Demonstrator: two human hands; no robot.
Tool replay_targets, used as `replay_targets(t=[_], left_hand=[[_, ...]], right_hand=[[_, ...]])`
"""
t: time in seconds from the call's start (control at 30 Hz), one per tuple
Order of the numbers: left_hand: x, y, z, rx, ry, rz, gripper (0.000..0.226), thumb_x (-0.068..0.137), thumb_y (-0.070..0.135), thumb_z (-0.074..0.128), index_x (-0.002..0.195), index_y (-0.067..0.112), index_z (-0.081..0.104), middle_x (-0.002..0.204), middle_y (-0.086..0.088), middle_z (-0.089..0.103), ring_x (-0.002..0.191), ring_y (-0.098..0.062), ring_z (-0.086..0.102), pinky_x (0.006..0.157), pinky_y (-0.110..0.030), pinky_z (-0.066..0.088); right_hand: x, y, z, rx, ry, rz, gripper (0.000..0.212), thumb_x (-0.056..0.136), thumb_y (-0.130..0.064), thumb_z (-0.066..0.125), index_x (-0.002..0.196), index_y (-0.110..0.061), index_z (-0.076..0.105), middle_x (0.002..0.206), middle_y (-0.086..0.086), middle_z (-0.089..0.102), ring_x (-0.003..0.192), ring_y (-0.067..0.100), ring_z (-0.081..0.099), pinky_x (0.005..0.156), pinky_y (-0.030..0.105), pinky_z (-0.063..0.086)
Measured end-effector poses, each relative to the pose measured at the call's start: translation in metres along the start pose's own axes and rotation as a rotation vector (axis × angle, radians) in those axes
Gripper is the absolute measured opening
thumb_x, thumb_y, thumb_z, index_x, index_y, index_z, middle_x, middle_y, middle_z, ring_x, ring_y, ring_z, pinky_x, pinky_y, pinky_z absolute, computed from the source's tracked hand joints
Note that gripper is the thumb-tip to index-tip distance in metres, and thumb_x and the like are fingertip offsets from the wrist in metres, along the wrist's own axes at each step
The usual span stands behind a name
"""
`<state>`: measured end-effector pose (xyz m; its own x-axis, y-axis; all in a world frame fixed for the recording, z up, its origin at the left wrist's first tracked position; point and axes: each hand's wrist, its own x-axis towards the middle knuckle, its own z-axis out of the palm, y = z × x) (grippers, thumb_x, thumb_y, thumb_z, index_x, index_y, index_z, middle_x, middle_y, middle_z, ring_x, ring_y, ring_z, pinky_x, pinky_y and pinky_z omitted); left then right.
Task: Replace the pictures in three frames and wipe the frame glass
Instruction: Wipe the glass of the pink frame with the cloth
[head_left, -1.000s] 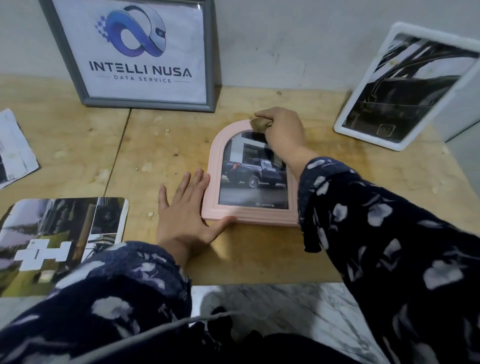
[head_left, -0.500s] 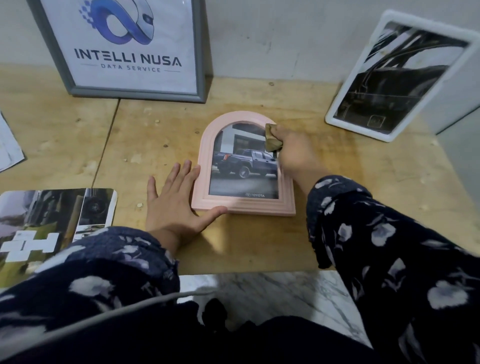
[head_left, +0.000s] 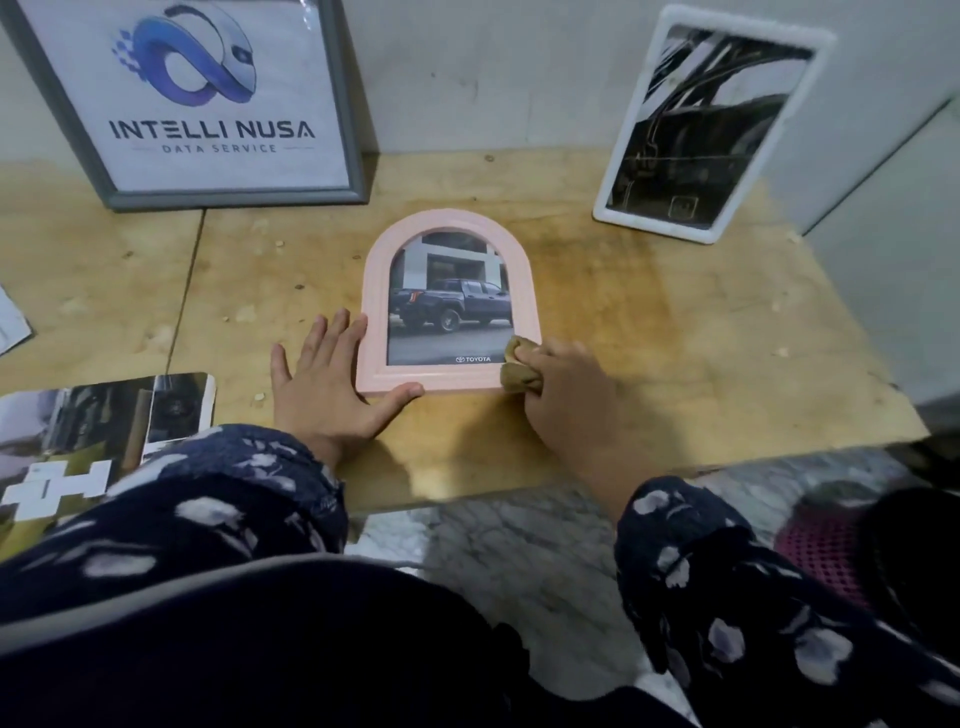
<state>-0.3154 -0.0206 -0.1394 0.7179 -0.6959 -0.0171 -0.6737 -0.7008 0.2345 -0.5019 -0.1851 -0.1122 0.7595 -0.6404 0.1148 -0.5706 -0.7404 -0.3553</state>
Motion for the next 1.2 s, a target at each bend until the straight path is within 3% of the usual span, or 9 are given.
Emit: replay_targets(t=[0.17, 0.27, 0.4, 0.5, 0.6, 0.7, 0.9, 1.0, 1.2], left_hand=[[-0.001, -0.001, 0.001, -0.008, 0.006, 0.007, 0.109, 0.064, 0.094, 0.021, 0.153, 0.031, 0.016, 0.162, 0.007, 0.012, 0.149, -0.015, 0.005, 0.117, -0.056, 0.002], [0.001, -0.002, 0.002, -0.004, 0.000, 0.011, 0.109, 0.064, 0.095, 0.021, 0.152, 0.032, 0.015, 0.162, 0.008, 0.011, 0.149, -0.015, 0.005, 0.117, -0.057, 0.002], [0.000, -0.003, 0.002, 0.015, -0.013, 0.026, 0.108, 0.066, 0.094, 0.019, 0.153, 0.031, 0.011, 0.162, 0.009, 0.007, 0.149, -0.015, 0.002, 0.117, -0.058, 0.001], [0.000, -0.003, 0.003, 0.043, -0.028, 0.039, 0.103, 0.071, 0.090, 0.016, 0.154, 0.030, 0.006, 0.162, 0.011, 0.005, 0.149, -0.015, -0.002, 0.117, -0.057, -0.001], [-0.001, -0.001, 0.003, 0.022, -0.028, 0.056, 0.088, 0.082, 0.079, 0.009, 0.154, 0.028, 0.007, 0.161, 0.011, 0.009, 0.149, -0.016, -0.001, 0.117, -0.056, -0.004], [-0.002, 0.000, 0.002, -0.105, 0.013, 0.026, 0.069, 0.093, 0.057, 0.004, 0.153, 0.028, 0.020, 0.159, 0.009, 0.021, 0.149, -0.015, 0.004, 0.118, -0.052, -0.005], [0.001, -0.002, 0.003, -0.178, 0.035, -0.013, 0.054, 0.098, 0.027, 0.018, 0.151, 0.030, 0.028, 0.156, 0.011, 0.029, 0.148, -0.011, 0.010, 0.119, -0.045, -0.006], [0.002, -0.003, 0.002, -0.194, 0.012, -0.026, 0.056, 0.095, 0.026, 0.020, 0.151, 0.031, 0.026, 0.157, 0.013, 0.026, 0.148, -0.010, 0.008, 0.119, -0.045, -0.007], [0.009, -0.002, -0.006, -0.233, -0.157, -0.055, 0.057, 0.099, 0.018, 0.023, 0.153, 0.033, 0.013, 0.160, 0.014, 0.011, 0.148, -0.008, -0.003, 0.117, -0.045, -0.012]], right_hand=[[-0.025, -0.007, 0.008, -0.021, 0.134, -0.015, 0.038, 0.064, -0.004, 0.062, 0.101, -0.007, 0.071, 0.090, 0.006, 0.066, 0.083, 0.032, 0.055, 0.071, 0.037, 0.049], [-0.027, -0.016, 0.012, -0.026, 0.127, -0.033, 0.040, 0.065, -0.006, 0.057, 0.103, -0.007, 0.070, 0.090, 0.003, 0.067, 0.084, 0.031, 0.054, 0.073, 0.038, 0.049], [-0.025, -0.022, 0.014, -0.044, 0.098, -0.060, 0.038, 0.064, -0.001, 0.066, 0.101, -0.006, 0.070, 0.088, 0.003, 0.065, 0.084, 0.029, 0.056, 0.071, 0.036, 0.048], [-0.023, -0.023, 0.011, -0.055, 0.068, -0.081, 0.034, 0.065, -0.008, 0.069, 0.099, -0.006, 0.070, 0.090, 0.005, 0.063, 0.085, 0.029, 0.055, 0.069, 0.035, 0.050], [-0.017, -0.020, 0.005, -0.066, 0.035, -0.107, 0.019, 0.070, -0.016, 0.065, 0.088, -0.008, 0.067, 0.090, 0.005, 0.061, 0.085, 0.028, 0.054, 0.061, 0.029, 0.040], [-0.008, -0.018, 0.004, -0.079, 0.028, -0.113, 0.012, 0.072, -0.005, 0.061, 0.081, -0.009, 0.068, 0.085, 0.004, 0.062, 0.082, 0.028, 0.056, 0.058, 0.025, 0.031], [-0.004, -0.027, 0.010, 0.005, 0.017, -0.112, 0.023, 0.073, 0.003, 0.051, 0.081, -0.009, 0.069, 0.084, 0.003, 0.063, 0.082, 0.025, 0.053, 0.060, 0.029, 0.039], [0.002, -0.048, 0.017, 0.055, -0.027, -0.136, 0.023, 0.071, 0.004, 0.041, 0.065, -0.013, 0.055, 0.078, 0.003, 0.060, 0.078, 0.024, 0.049, 0.057, 0.034, 0.037], [0.010, -0.079, 0.029, 0.076, -0.060, -0.179, 0.027, 0.076, 0.006, 0.050, 0.084, -0.012, 0.069, 0.085, 0.003, 0.063, 0.084, 0.024, 0.052, 0.064, 0.034, 0.043]])
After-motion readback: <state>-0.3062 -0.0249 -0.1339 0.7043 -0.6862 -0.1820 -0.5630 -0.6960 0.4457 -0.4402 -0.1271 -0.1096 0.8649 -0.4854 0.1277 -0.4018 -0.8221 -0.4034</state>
